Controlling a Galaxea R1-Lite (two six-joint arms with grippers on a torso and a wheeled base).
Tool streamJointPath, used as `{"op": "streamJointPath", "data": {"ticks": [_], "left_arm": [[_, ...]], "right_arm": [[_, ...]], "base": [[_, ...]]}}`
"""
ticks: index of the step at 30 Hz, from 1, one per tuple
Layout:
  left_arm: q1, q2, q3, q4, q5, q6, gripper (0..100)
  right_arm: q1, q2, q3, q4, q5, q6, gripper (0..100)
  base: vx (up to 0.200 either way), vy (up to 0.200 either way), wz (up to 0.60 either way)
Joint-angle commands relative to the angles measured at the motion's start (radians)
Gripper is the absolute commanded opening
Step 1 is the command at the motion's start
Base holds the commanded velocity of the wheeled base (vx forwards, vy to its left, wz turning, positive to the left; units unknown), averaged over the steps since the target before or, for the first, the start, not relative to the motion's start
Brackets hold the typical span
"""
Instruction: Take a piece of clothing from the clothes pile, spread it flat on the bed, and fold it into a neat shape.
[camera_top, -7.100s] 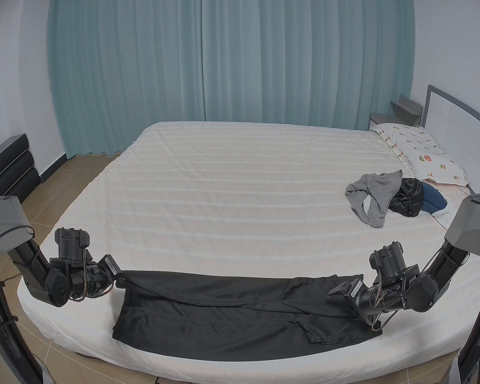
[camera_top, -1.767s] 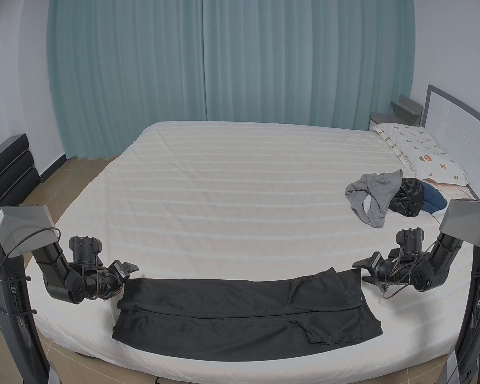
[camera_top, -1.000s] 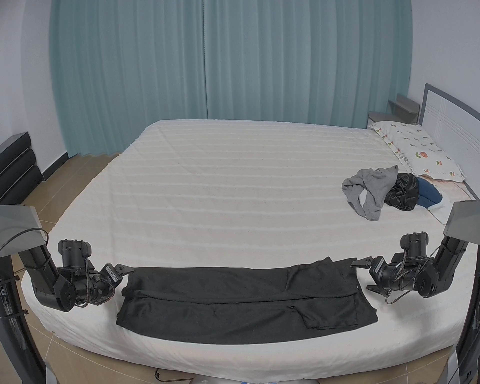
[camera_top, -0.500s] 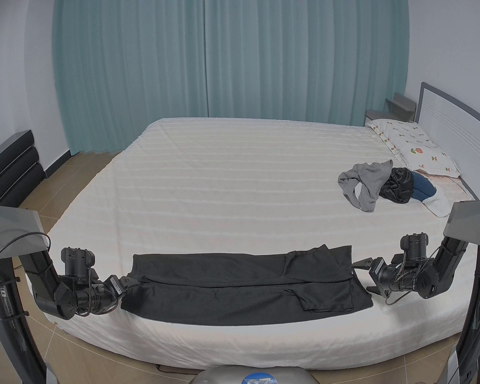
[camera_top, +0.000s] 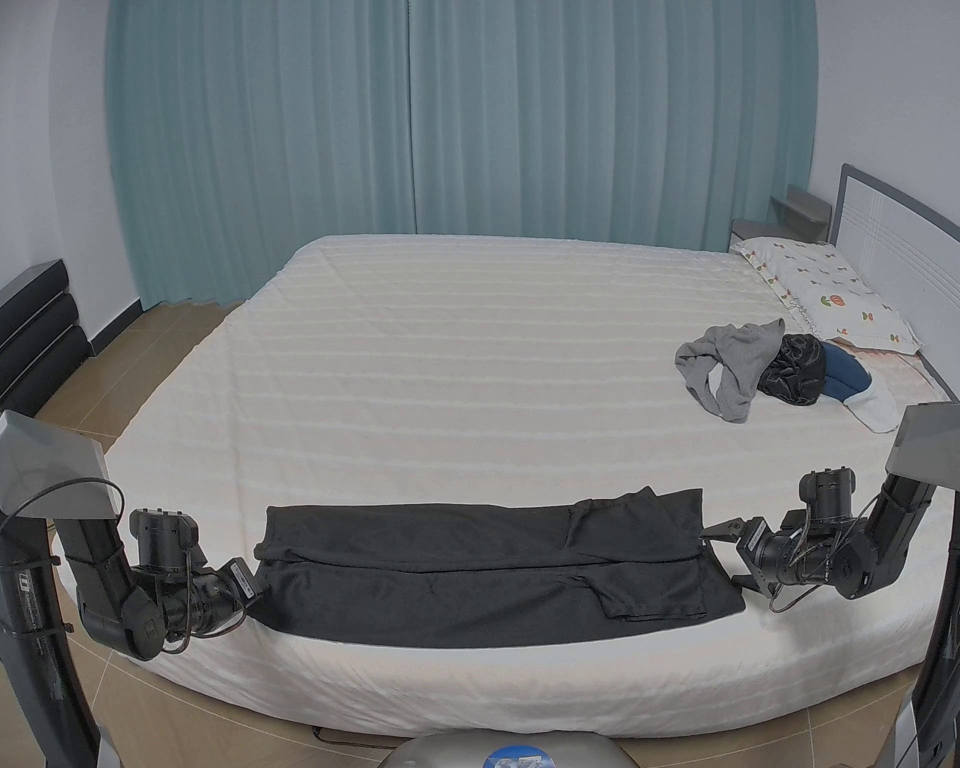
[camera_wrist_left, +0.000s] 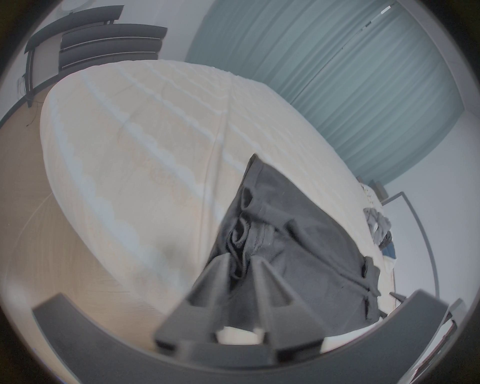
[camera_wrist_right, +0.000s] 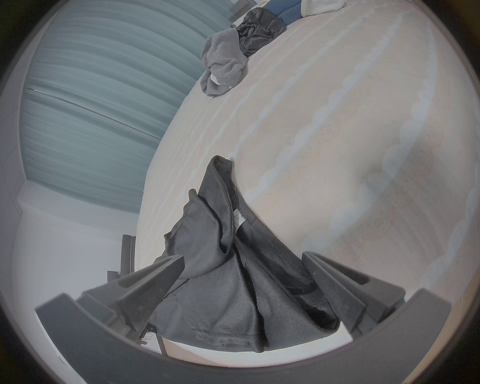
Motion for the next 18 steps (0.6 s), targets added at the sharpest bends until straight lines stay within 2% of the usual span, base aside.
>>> {"op": "streamJointPath", "data": {"ticks": [1,6,9,18], "left_arm": [[0.003,0.030,0.026,0.005,0.004,0.035,0],[0.018,0.027,0.065,0.002,0.028,0.125,0],[0.036,0.025,0.051,-0.004,0.062,0.128,0],[0.035,0.028,0.048,-0.001,0.064,0.130,0]], "right_arm": [[0.002,-0.002,0.004,0.000,0.001,0.000,100],[-0.002,-0.003,0.003,0.000,0.001,0.000,100],[0.002,-0.003,0.003,0.000,0.001,0.000,100],[0.002,-0.002,0.003,0.000,0.001,0.000,100]], "base": [[0.000,0.000,0.00],[0.000,0.000,0.00],[0.000,0.000,0.00],[0.000,0.000,0.00]]}}
